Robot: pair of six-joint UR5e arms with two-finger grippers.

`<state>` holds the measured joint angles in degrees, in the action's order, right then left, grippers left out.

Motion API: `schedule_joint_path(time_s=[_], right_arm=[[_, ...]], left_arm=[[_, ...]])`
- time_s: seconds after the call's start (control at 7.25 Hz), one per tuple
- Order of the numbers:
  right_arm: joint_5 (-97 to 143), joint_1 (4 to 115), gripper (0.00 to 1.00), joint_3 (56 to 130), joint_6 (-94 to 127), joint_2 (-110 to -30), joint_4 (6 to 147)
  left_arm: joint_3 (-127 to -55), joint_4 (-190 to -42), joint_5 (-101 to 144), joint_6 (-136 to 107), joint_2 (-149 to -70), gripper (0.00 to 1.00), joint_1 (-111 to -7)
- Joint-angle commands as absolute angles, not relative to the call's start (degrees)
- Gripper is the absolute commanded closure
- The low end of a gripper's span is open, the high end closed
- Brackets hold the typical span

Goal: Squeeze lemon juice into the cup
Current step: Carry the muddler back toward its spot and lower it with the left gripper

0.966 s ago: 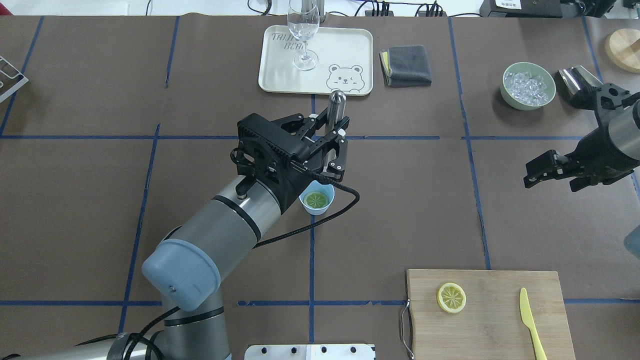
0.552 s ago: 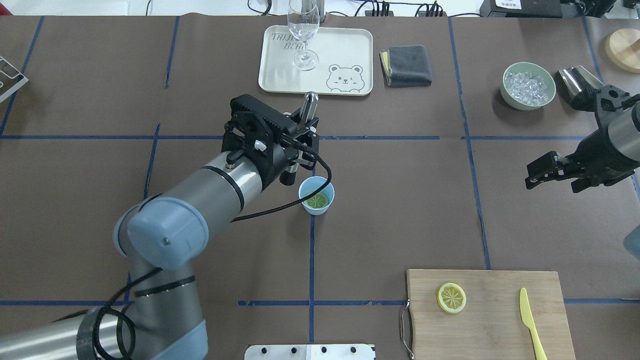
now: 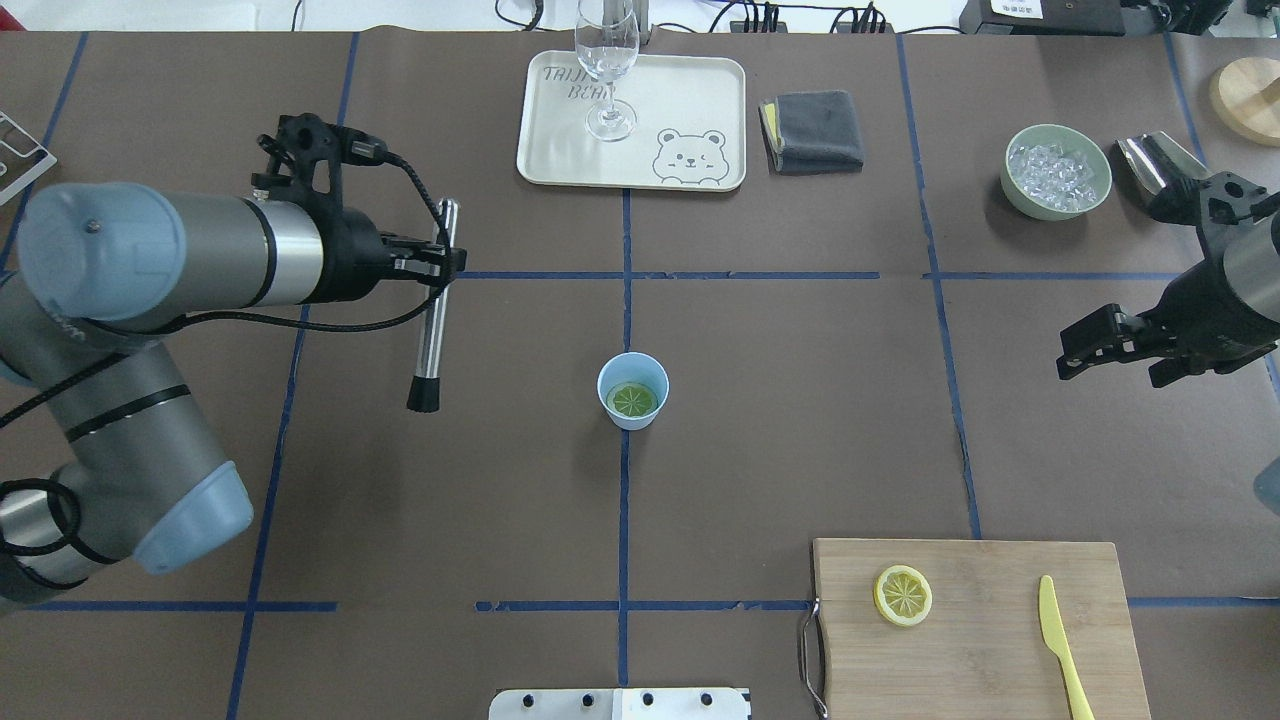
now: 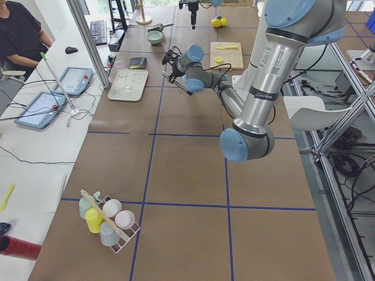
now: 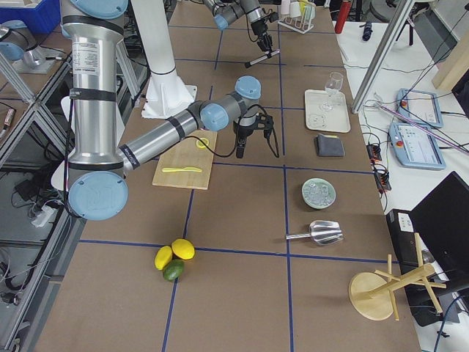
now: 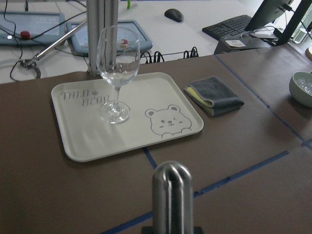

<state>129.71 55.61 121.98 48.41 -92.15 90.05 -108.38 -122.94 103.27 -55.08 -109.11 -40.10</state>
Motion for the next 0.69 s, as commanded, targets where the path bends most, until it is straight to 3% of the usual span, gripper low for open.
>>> schedule_joint_path(time_s=[0.0, 0.41, 0.55], right_arm=[[129.64, 56.51, 0.00, 121.99, 47.11, -93.07, 90.00], [129.55, 58.70, 0.00, 121.91, 41.59, -95.88, 90.09], [129.55, 58.71, 0.00, 121.82, 41.57, -95.98, 90.09]], left_arm=[[-110.39, -105.94, 113.69, -56.52, -105.38, 1.00, -47.85], [-107.41, -97.12, 114.17, -43.39, -98.38, 1.00, -50.18], [-102.88, -97.99, 117.82, -41.16, -96.78, 1.00, -50.36]])
